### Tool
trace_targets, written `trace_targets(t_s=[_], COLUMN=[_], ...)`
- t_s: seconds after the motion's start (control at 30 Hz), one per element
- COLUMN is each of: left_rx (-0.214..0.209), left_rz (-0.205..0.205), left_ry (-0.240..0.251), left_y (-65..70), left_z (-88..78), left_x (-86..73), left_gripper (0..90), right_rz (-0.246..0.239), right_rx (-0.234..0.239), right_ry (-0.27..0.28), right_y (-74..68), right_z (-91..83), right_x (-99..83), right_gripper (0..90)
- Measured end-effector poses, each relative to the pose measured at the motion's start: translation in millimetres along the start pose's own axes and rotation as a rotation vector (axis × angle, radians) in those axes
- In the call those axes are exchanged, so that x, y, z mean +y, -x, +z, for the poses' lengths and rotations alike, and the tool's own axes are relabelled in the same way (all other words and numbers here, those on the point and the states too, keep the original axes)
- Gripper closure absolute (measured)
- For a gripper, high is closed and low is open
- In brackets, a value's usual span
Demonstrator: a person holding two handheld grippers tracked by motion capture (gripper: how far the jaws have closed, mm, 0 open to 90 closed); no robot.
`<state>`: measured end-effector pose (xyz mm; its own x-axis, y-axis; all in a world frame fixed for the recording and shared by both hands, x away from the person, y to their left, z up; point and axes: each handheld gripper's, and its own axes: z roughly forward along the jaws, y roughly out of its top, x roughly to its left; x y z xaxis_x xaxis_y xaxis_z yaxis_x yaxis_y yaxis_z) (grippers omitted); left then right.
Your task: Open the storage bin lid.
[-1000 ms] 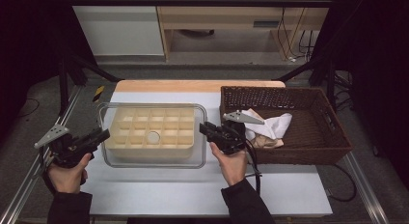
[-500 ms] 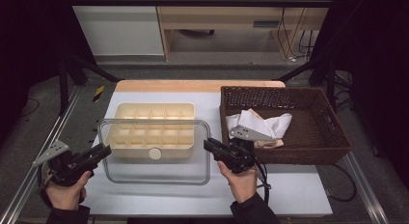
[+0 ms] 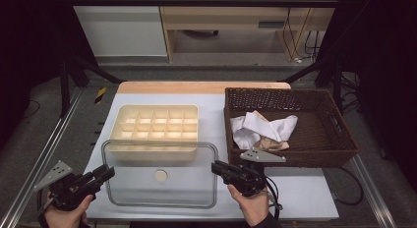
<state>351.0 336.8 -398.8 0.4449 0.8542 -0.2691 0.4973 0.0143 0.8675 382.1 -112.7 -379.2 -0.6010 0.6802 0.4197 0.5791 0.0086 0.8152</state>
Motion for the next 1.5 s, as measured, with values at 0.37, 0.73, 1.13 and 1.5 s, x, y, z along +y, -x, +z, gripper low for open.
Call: trace_targets(t_s=[0.37,0.73,1.13,1.5], left_rx=[-0.006,0.033,0.077,0.093], left_rz=[-0.054,-0.058,-0.044,-0.053], left_ry=[-0.069,-0.151,-0.235,-0.287], left_y=[-4.5,-6.9,-8.0,-11.2], left_z=[-5.4,7.7,29.3,44.1], left_x=[-29.2,-44.3,-51.1,-53.0], left_gripper=[67.4,67.0,59.4,53.1], right_rz=[0.061,0.046,0.020,0.014], right_rx=[0.040,-0.017,-0.099,-0.128], right_ry=[-0.088,-0.134,-0.201,-0.238], right_y=[8.2,17.1,27.2,33.0], right_z=[10.5,27.9,52.0,67.1], right_x=[-23.5,-40.4,-55.2,-61.5], right_gripper=[77.9,74.7,62.7,54.1])
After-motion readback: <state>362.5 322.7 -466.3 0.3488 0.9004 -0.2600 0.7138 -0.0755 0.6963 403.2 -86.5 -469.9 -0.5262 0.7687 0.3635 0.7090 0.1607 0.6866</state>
